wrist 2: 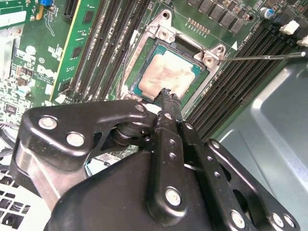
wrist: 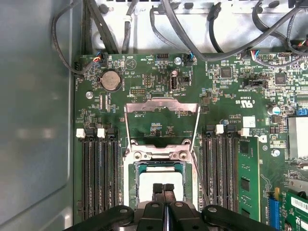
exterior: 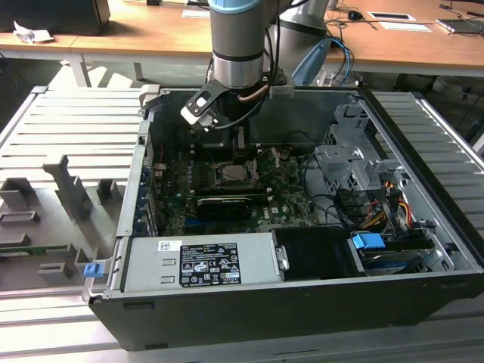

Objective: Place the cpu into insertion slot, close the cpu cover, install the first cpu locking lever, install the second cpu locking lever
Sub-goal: 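Close the cpu cover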

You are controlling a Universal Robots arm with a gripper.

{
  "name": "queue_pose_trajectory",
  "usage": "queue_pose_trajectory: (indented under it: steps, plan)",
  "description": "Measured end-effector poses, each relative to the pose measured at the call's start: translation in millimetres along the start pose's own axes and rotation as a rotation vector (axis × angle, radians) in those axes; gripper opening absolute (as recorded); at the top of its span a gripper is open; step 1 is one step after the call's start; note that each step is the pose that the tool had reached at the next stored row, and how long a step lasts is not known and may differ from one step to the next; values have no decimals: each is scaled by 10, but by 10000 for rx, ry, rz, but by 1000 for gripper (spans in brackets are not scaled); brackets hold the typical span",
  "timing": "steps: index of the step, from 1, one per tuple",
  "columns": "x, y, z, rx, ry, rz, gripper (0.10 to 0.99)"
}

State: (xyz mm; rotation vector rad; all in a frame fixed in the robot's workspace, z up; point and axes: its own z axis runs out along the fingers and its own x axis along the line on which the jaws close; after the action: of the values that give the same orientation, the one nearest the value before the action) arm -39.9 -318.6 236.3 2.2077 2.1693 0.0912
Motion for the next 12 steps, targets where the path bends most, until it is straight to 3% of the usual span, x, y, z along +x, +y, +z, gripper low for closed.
queue_pose_trajectory:
  steps: [12]
  plan:
    - [4, 3, -37, 0, -28, -2, 106]
